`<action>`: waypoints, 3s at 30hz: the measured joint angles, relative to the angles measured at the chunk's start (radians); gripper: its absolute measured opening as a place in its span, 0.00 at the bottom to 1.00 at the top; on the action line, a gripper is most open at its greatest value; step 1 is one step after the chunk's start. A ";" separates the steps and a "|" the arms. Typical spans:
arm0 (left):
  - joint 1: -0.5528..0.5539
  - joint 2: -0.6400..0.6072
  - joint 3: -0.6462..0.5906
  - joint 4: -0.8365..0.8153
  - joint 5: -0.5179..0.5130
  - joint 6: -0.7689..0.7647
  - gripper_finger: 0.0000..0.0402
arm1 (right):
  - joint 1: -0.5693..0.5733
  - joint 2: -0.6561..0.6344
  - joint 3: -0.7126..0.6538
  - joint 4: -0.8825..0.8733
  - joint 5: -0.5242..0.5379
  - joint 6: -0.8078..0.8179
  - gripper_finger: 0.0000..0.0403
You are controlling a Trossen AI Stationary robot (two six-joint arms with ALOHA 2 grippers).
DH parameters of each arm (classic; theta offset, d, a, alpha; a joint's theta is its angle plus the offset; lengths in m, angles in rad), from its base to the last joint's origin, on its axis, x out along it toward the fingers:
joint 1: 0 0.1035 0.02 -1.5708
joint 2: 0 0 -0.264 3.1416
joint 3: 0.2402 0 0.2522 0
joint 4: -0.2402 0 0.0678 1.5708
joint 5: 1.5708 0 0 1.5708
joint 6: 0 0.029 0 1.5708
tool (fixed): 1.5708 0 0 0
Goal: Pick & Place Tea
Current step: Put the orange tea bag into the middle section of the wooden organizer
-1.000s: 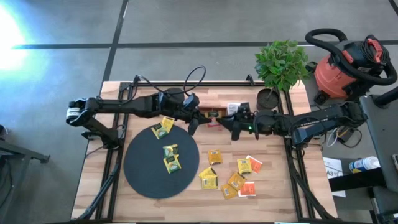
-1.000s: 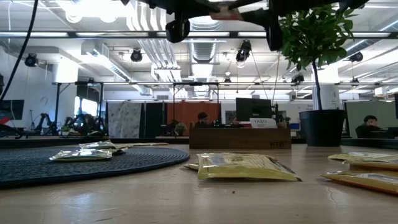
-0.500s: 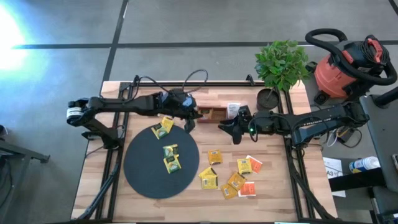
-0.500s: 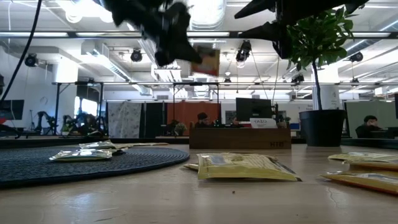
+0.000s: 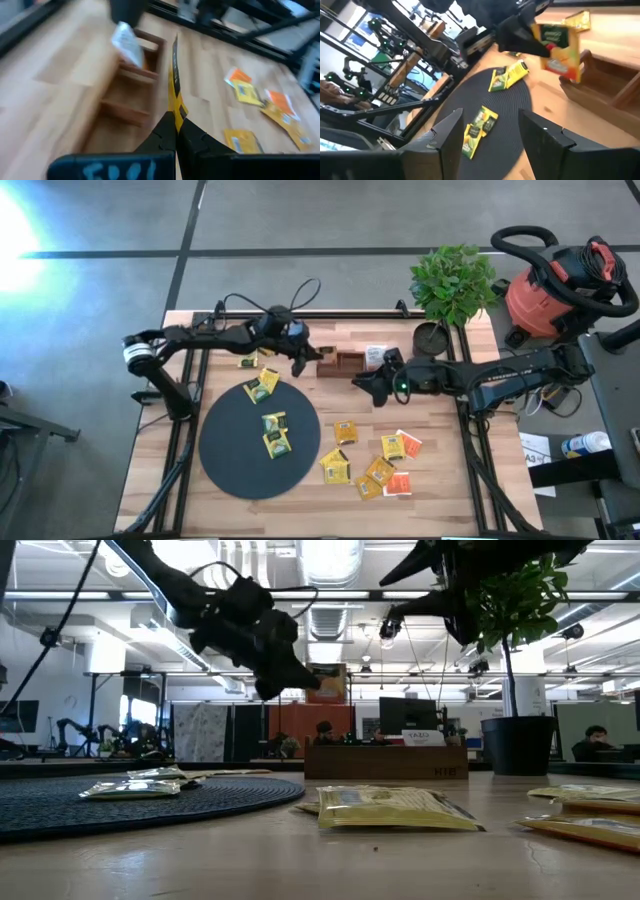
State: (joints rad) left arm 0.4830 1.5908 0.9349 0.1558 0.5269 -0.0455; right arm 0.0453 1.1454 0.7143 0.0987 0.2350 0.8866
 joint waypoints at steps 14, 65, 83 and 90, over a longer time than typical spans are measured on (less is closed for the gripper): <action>-0.212 -0.055 0.050 -0.128 0.018 0.078 0.00 | -0.157 0.001 0.005 -0.068 -0.216 -0.228 0.45; -0.214 0.105 0.271 -0.213 -0.320 0.030 0.03 | -0.416 0.539 0.787 -1.045 -0.564 -1.100 0.02; -0.218 0.028 0.217 -0.388 -0.574 -0.008 0.34 | -0.435 0.582 0.785 -1.037 -0.414 -1.104 0.02; -0.232 -0.158 0.031 -0.373 -0.564 -0.160 0.34 | -0.446 0.655 0.785 -1.036 -0.398 -1.150 0.02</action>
State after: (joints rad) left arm 0.2511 1.4325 0.9660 -0.2174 -0.0376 -0.2053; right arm -0.4011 1.8006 1.4998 -0.9371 -0.1630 -0.2633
